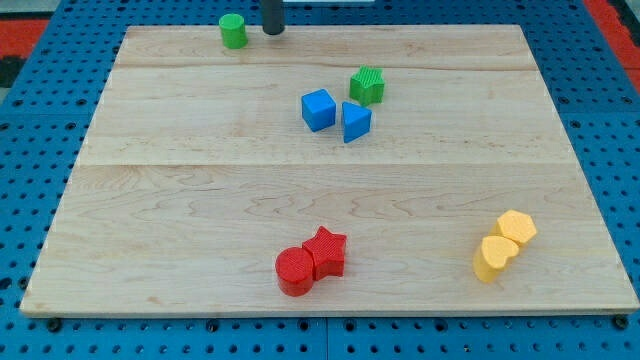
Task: Move the green circle towards top left of the board
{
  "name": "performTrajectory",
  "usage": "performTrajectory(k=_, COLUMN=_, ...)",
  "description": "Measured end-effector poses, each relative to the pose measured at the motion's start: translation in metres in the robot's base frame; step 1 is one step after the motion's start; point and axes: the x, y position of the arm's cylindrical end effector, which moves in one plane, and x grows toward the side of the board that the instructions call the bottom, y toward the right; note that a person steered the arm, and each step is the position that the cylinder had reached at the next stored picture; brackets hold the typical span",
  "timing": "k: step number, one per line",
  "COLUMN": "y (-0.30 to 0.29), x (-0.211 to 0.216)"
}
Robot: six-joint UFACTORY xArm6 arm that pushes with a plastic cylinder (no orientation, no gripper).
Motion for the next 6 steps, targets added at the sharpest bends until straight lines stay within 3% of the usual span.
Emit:
performTrajectory(k=1, y=-0.039, x=0.008)
performTrajectory(k=2, y=-0.081, x=0.045)
performTrajectory(k=3, y=-0.022, x=0.053)
performTrajectory(k=4, y=-0.036, x=0.023)
performTrajectory(k=5, y=-0.110, x=0.023)
performTrajectory(k=6, y=-0.115, x=0.036)
